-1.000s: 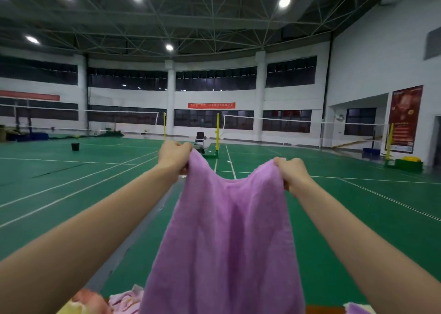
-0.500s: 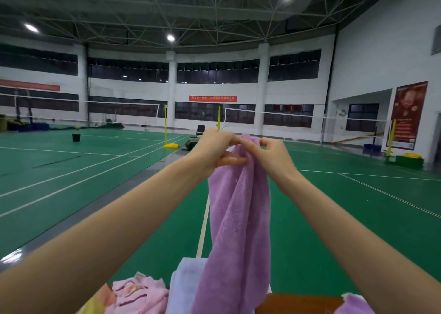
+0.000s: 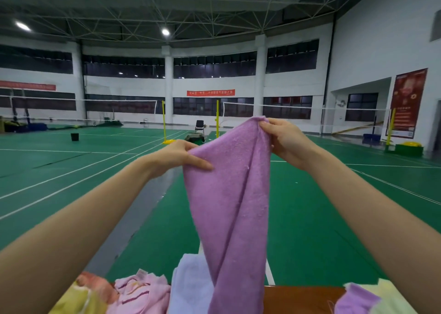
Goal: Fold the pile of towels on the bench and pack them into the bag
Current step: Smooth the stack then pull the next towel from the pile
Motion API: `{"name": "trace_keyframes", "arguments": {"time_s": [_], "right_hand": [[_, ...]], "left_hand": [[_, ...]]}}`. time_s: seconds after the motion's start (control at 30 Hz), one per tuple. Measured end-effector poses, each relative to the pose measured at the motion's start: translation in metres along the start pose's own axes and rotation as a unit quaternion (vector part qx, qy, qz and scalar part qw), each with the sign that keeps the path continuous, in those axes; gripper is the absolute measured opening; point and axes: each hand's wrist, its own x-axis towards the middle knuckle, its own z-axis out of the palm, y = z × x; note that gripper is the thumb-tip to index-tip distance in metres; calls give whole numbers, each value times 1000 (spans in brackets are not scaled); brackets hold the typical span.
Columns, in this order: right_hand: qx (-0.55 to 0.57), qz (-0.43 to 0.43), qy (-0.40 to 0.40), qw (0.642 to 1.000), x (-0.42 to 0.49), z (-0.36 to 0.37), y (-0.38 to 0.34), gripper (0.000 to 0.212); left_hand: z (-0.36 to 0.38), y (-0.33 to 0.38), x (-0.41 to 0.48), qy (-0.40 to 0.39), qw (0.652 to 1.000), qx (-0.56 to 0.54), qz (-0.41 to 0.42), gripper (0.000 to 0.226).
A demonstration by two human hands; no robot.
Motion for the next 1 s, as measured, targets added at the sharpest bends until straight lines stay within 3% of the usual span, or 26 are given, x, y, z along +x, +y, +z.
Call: {"name": "trace_keyframes", "arguments": {"time_s": [0.07, 0.2, 0.4, 0.63, 0.83, 0.93, 1.0], "right_hand": [[4, 2, 21, 1000, 4, -8, 6, 22], [-13, 11, 55, 998, 15, -18, 17, 16], [54, 28, 86, 994, 26, -19, 22, 24], [55, 17, 22, 998, -7, -10, 44, 25], [41, 50, -78, 995, -47, -12, 57, 16], [67, 68, -123, 988, -65, -14, 61, 53], [77, 71, -142, 984, -76, -16, 66, 69]], "left_hand": [[-8, -1, 6, 45, 997, -54, -20, 48], [-8, 15, 21, 166, 970, -178, -7, 16], [-2, 31, 33, 218, 951, -215, 42, 11], [1, 0, 3, 184, 953, -236, 44, 13], [13, -29, -45, 103, 961, -255, 6, 24], [17, -34, -60, 59, 965, -255, -16, 25], [17, -38, -68, 7, 965, -261, -16, 37]]}}
